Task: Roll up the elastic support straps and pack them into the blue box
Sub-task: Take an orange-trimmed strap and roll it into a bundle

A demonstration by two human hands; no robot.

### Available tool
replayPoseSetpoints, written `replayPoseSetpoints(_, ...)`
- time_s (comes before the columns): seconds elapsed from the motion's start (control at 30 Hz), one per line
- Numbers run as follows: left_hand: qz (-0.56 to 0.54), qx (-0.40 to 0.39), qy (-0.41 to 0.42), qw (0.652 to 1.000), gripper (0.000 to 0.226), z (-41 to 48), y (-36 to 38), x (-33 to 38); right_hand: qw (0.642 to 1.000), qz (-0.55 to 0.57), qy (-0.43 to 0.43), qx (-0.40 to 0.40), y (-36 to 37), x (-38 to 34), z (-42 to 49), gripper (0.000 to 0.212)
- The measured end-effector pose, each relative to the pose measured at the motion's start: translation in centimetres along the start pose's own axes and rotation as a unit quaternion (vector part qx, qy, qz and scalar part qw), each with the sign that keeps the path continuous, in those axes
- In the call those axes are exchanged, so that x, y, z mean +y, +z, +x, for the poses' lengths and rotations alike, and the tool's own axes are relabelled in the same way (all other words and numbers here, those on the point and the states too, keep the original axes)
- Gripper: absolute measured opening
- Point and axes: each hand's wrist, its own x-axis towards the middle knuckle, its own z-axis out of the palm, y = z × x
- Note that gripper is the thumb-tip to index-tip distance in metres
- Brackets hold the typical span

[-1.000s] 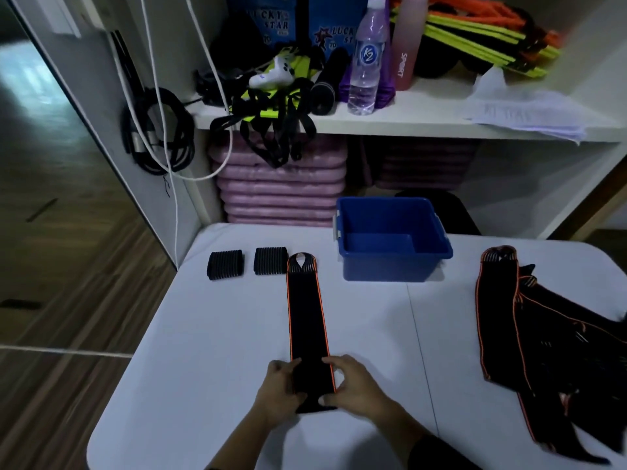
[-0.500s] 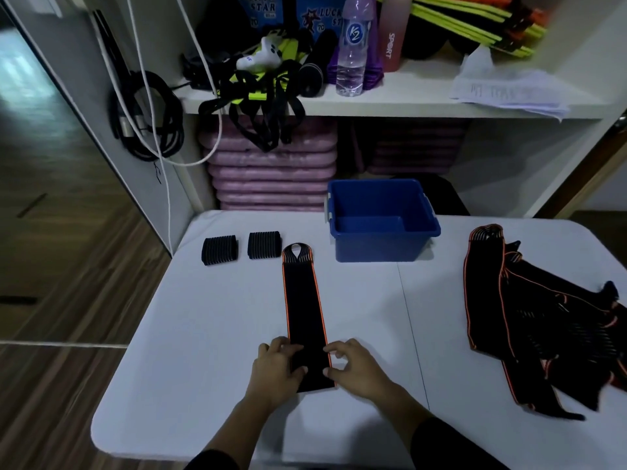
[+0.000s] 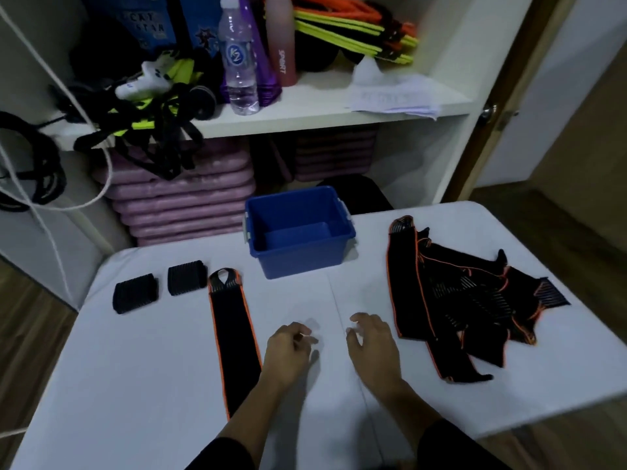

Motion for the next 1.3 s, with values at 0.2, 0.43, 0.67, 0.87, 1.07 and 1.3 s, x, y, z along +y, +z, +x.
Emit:
replayPoseSetpoints(0.2, -0.044, -0.064, -0.027, 0.997, 0.026, 2.9, 7.2, 5.4, 0.992, 0.006, 0.114, 0.043, -5.8, 7.1, 2.6, 0.035)
replayPoseSetpoints(0.43, -0.013, -0.132, -0.019, 0.991, 0.046, 6.8, 13.4, 10.5, 0.990, 0.026, 0.106, -0.095, -8.4, 13.0, 7.3, 0.051)
replayPoseSetpoints(0.67, -0.003, -0.118, -0.023, 0.993, 0.050, 12.1, 16.0, 11.9, 0.988, 0.060, 0.074, -0.120, -6.7, 14.8, 13.8, 0.053)
replayPoseSetpoints(0.87, 0.017, -0.099, -0.004, 0.995, 0.054, 17.7, 17.4, 12.4, 0.991, 0.064, 0.060, -0.103, -4.8, 16.4, 18.6, 0.056)
replayPoseSetpoints(1.07, 0.034, -0.110, 0.013, 0.993, 0.058, 21.0, 18.9, 12.0, 0.991, 0.081, 0.034, -0.096, -3.7, 17.8, 20.9, 0.056)
replayPoseSetpoints(1.3, -0.002, -0.066, -0.001, 0.998, 0.051, 21.9, 20.0, 12.0, 0.986, 0.157, 0.019, -0.044, -4.4, 17.5, 21.2, 0.050)
